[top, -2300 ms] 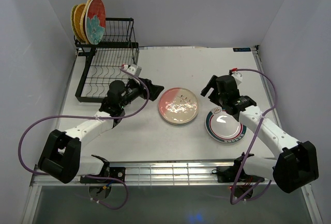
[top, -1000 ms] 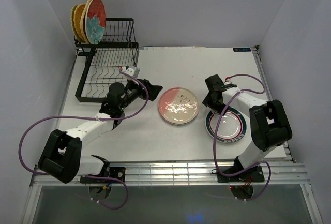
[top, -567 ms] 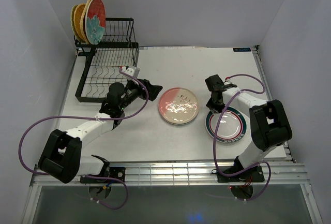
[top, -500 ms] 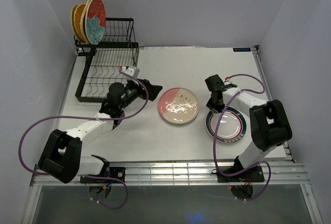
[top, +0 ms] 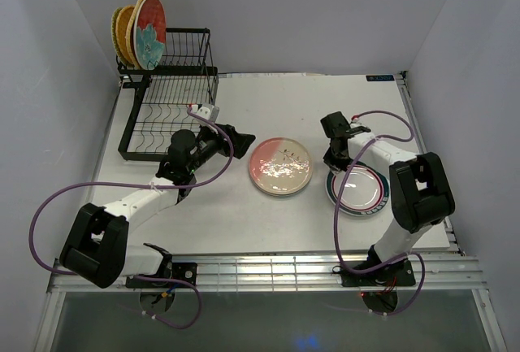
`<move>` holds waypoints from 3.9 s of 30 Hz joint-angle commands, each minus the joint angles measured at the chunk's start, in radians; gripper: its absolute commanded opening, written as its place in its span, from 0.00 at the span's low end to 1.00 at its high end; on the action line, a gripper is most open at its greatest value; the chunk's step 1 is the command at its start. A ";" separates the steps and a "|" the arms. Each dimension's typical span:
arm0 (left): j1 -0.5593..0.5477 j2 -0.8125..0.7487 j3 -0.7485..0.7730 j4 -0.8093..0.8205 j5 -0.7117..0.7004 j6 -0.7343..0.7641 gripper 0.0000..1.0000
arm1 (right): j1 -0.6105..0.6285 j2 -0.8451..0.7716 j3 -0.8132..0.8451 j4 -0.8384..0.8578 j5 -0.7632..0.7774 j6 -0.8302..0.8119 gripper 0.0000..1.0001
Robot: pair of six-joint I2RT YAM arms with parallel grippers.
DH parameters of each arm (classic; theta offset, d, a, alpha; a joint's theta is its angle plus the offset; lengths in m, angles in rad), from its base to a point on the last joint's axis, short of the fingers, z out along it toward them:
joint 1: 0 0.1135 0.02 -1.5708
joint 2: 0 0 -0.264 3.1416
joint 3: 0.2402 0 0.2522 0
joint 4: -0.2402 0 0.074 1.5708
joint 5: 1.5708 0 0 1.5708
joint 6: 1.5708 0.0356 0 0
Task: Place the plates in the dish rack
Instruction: Pick up the plate at the center of the board.
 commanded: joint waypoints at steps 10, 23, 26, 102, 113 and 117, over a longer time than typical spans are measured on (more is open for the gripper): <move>-0.004 -0.017 -0.009 0.014 -0.017 0.010 0.96 | -0.007 0.165 0.278 -0.002 0.049 -0.033 0.08; -0.004 0.002 -0.003 0.012 -0.004 0.010 0.96 | -0.012 0.237 0.481 -0.002 0.029 -0.166 0.10; -0.004 0.002 -0.004 0.012 -0.005 0.010 0.96 | -0.004 0.144 0.358 0.102 -0.014 -0.281 0.19; -0.004 -0.015 0.005 -0.017 0.002 -0.011 0.98 | 0.548 -0.073 -0.133 0.096 0.587 -0.687 0.08; 0.042 0.046 0.106 -0.166 0.107 -0.140 0.98 | 0.683 -0.163 -0.184 0.226 0.698 -0.780 0.08; 0.064 0.086 0.138 -0.204 0.188 -0.200 0.98 | 0.738 -0.224 -0.243 0.350 0.705 -0.871 0.08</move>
